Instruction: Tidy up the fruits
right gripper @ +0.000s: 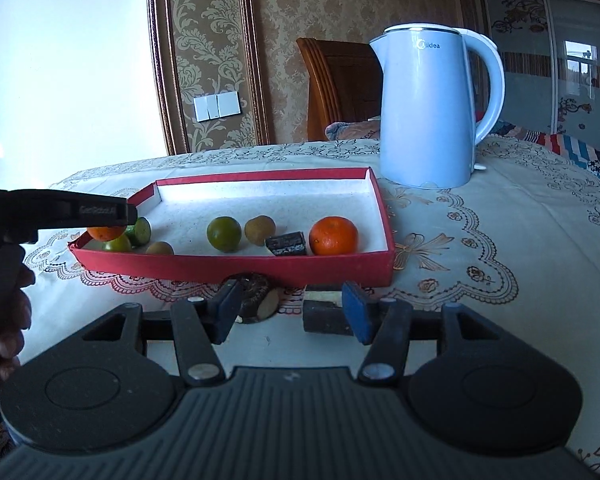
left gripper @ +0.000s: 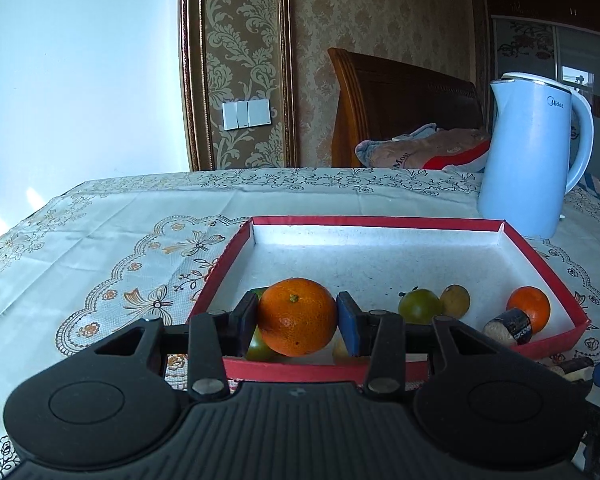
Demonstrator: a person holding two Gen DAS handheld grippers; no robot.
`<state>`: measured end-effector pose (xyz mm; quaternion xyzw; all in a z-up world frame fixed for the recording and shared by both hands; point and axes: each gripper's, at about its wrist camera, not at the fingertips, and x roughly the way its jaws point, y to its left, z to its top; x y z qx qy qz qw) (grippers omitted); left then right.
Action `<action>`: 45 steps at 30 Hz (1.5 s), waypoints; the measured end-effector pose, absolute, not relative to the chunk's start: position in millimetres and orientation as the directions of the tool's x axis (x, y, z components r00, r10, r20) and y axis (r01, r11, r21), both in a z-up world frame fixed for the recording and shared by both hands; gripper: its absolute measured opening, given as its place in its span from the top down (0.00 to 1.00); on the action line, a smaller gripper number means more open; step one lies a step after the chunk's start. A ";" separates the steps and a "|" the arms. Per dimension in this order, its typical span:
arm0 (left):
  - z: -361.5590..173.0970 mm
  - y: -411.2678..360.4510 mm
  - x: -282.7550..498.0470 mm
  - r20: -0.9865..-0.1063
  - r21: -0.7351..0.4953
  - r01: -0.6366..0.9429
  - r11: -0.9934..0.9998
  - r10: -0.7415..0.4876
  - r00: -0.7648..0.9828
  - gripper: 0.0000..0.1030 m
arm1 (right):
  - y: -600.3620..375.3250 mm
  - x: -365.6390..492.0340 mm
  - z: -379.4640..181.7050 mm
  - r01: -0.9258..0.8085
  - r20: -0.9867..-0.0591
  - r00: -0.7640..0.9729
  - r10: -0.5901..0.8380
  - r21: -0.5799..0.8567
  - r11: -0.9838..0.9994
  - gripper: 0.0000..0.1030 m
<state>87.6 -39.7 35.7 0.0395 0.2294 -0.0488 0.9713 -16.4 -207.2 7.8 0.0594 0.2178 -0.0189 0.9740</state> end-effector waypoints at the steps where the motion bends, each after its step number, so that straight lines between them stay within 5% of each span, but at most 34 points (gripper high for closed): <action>1: 33.9 -42.0 90.7 -0.450 0.068 0.108 0.992 -0.066 0.891 0.59 | -207.8 -16.3 7.8 0.062 -0.426 0.905 -0.009 0.111 0.992 0.48; 13: 21.1 -42.5 110.6 -0.479 0.048 0.116 0.992 -0.079 0.874 0.58 | -209.1 -13.8 6.5 0.064 -0.438 0.899 -0.006 0.117 0.991 0.48; 20: 17.2 -43.1 114.5 -0.475 0.063 0.097 0.993 -0.055 0.878 0.40 | -204.5 -11.1 6.5 0.058 -0.448 0.894 -0.010 0.095 0.994 0.47; 29: 21.8 -38.8 104.9 -0.463 0.066 0.097 0.993 -0.056 0.885 0.39 | -200.9 -9.2 7.7 0.014 -0.456 0.890 0.022 0.075 0.997 0.50; 45: 21.8 9.7 3.2 -0.412 0.035 0.338 0.940 -0.295 0.862 0.39 | -214.8 5.4 5.7 0.064 -0.524 0.849 -0.065 -0.019 0.998 0.55</action>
